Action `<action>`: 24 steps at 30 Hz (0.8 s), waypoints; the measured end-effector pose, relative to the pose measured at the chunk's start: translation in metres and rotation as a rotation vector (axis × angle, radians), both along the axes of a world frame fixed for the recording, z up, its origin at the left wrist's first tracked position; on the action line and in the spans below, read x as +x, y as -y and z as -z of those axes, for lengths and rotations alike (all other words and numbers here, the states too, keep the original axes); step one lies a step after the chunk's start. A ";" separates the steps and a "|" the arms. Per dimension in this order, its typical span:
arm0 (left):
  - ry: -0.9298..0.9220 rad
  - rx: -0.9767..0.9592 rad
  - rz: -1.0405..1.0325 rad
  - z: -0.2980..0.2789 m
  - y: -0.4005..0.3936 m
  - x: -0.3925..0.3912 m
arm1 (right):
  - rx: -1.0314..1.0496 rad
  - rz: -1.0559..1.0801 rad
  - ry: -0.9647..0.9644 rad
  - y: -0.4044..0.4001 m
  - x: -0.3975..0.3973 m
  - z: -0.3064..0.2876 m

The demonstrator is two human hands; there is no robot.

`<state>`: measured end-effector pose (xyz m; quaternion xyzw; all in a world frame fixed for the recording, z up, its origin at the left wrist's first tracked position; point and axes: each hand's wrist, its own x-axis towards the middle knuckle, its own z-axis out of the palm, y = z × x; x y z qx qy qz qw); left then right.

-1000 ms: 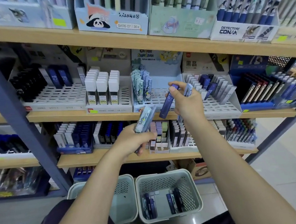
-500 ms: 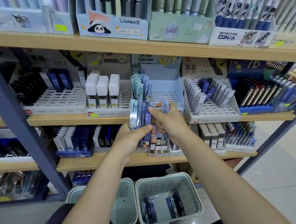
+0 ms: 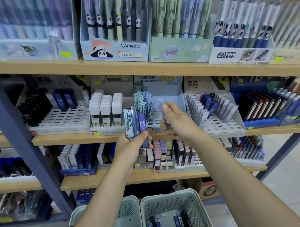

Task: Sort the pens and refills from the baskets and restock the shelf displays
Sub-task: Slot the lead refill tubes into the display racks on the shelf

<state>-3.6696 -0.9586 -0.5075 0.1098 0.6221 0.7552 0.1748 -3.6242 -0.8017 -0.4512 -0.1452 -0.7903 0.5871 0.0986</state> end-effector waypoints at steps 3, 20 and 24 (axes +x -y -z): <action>0.008 -0.003 -0.007 0.005 -0.002 -0.003 | -0.154 0.038 -0.011 0.000 -0.004 0.001; 0.044 0.029 -0.044 0.007 -0.008 -0.010 | -0.106 0.172 -0.215 -0.020 -0.026 0.011; 0.030 0.009 -0.042 0.007 -0.009 -0.011 | -0.153 0.208 -0.226 -0.016 -0.031 0.017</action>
